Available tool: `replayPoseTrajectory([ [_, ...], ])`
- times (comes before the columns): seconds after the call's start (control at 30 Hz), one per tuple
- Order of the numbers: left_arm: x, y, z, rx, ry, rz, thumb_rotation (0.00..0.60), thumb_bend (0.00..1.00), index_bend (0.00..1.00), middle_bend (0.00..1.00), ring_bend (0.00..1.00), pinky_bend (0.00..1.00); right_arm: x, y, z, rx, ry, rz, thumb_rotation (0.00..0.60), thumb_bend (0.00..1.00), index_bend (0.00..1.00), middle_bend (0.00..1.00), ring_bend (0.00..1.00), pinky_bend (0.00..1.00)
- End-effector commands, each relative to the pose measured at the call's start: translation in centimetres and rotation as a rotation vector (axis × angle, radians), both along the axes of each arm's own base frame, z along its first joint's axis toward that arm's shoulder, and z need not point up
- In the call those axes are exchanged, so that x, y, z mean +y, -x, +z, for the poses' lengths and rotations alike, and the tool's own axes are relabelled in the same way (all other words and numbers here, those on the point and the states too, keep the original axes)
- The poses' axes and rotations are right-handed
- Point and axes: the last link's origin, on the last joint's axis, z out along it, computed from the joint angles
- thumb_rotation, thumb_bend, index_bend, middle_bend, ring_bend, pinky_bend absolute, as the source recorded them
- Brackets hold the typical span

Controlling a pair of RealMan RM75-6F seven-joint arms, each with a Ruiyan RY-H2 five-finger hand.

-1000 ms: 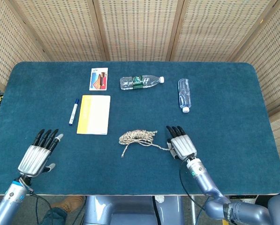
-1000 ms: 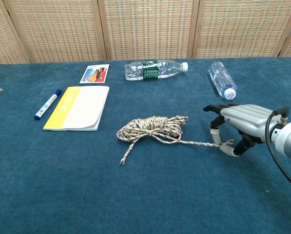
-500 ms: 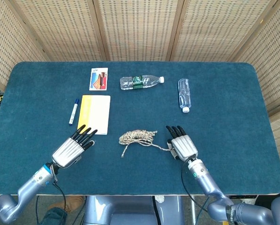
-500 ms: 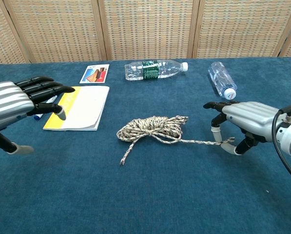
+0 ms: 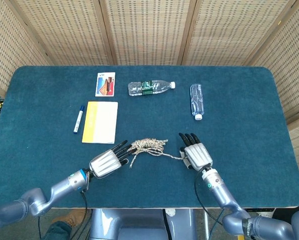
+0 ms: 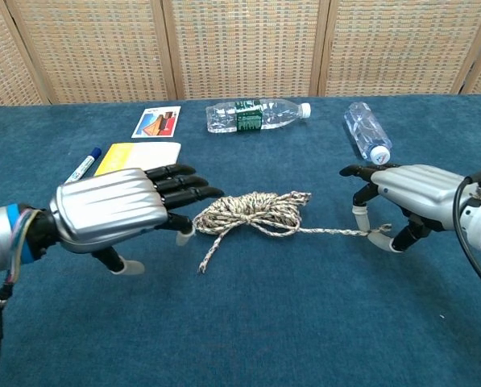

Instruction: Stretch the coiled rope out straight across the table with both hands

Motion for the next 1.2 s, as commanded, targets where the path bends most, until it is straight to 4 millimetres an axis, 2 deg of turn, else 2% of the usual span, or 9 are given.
replayPoseTrajectory([
  [0.03,0.5,-1.0,-1.2,0.011,0.010,-0.007,0.600,0.21,0.45,0.00,0.00,0.00,0.0,0.0,0.0,-0.003,-0.001,-0.005,0.600,0.43,0.62,0.00,0.00,0.00],
  [0.33,1.5,-2.8,-2.1,0.024,0.003,-0.038,0.600,0.27,0.49,0.00,0.00,0.00,0.0,-0.1,0.2,-0.007,-0.003,-0.010,0.600,0.43,0.62,0.00,0.00,0.00],
  [0.83,1.4,-3.6,-3.5,0.054,0.004,-0.036,0.600,0.30,0.50,0.00,0.00,0.00,-0.1,-0.1,0.2,-0.013,-0.002,-0.005,0.600,0.43,0.63,0.00,0.00,0.00],
  [1.0,1.2,-4.0,-4.2,0.060,0.009,-0.037,0.600,0.36,0.52,0.00,0.00,0.00,-0.2,0.0,0.2,-0.011,-0.003,-0.009,0.600,0.43,0.63,0.00,0.00,0.00],
  [1.2,1.1,-4.1,-4.4,0.077,0.003,-0.033,0.600,0.36,0.53,0.00,0.00,0.00,-0.2,0.0,0.3,-0.014,-0.004,-0.013,0.600,0.43,0.63,0.00,0.00,0.00],
])
